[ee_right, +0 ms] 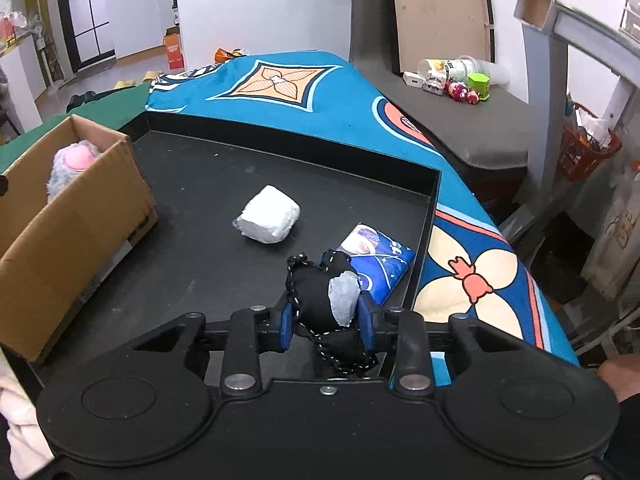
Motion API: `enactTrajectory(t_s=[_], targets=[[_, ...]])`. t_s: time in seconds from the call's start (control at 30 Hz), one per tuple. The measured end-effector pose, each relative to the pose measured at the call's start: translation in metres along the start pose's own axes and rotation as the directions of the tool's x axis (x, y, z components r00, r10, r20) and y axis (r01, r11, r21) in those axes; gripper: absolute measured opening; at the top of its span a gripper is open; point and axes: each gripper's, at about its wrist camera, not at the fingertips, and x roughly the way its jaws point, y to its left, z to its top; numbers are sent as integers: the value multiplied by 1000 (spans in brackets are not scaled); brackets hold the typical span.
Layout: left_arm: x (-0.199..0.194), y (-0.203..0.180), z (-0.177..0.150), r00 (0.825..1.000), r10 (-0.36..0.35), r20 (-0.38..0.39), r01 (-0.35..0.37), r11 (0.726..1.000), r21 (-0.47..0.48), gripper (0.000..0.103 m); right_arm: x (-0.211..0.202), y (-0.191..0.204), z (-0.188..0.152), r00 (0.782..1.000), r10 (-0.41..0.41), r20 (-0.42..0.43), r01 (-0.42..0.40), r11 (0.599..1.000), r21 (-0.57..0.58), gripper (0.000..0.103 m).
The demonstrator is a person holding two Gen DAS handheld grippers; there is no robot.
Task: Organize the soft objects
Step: 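Lift the black plush with the right tool and carry it over the box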
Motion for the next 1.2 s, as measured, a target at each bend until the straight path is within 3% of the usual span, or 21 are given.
enactTrajectory(t_s=[0.47, 0.9, 1.1, 1.2], targets=[[-1, 4, -6, 1000, 2, -21, -2, 1000, 16, 93, -35, 29, 19, 1000, 0, 7, 1, 999, -52, 32], [-2, 12, -11, 999, 17, -43, -17, 1000, 16, 92, -59, 71, 43, 998, 54, 25, -51, 990, -132, 32], [-4, 16, -14, 998, 27, -49, -26, 999, 20, 90, -66, 94, 50, 996, 84, 35, -77, 984, -162, 32], [-4, 16, -16, 998, 28, -58, -27, 999, 24, 83, -66, 105, 54, 995, 99, 34, -91, 981, -173, 32]])
